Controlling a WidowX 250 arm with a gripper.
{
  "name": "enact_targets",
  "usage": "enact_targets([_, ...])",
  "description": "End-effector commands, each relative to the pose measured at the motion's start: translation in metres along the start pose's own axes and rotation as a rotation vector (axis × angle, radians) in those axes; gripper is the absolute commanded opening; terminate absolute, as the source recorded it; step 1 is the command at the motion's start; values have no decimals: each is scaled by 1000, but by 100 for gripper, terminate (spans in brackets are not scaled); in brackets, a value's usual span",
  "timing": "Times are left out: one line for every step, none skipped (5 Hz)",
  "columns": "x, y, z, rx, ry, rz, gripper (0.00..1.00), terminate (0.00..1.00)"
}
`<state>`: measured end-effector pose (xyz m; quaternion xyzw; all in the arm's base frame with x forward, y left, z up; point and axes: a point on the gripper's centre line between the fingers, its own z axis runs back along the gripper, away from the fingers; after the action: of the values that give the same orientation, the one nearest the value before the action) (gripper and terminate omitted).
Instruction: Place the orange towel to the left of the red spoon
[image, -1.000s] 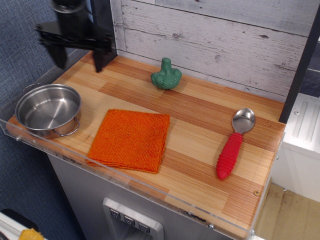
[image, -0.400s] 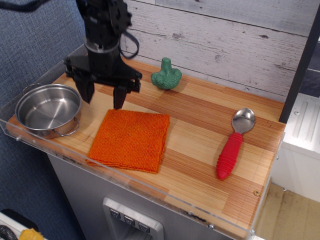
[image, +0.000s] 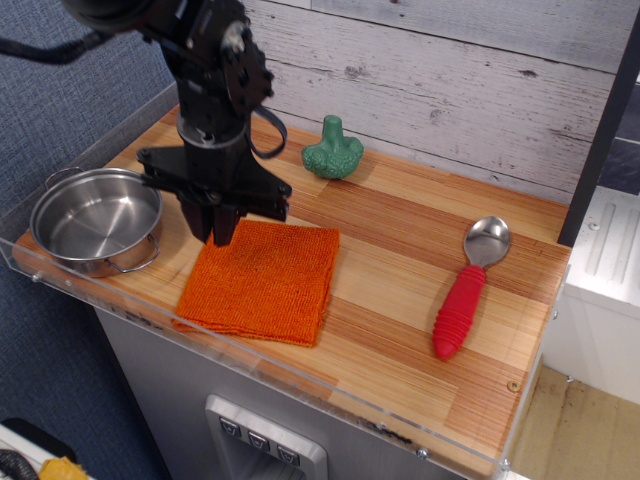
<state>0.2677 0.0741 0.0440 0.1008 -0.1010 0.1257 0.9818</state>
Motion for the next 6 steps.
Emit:
enact_targets([-12,-8,-6,18,-5,34,0,0])
enact_targets([-18,-13,-15,-23,10,23,0,0])
enact_targets([-14,-20,-24,-119,8,-72,0,0])
enact_targets([-10,-37,-26,-214,9,-235,0,0])
enact_targets([-3,-50,-23,-302,-13,-309,0,0])
enact_targets([9,-64,-19,-330,-33,-322,0,0])
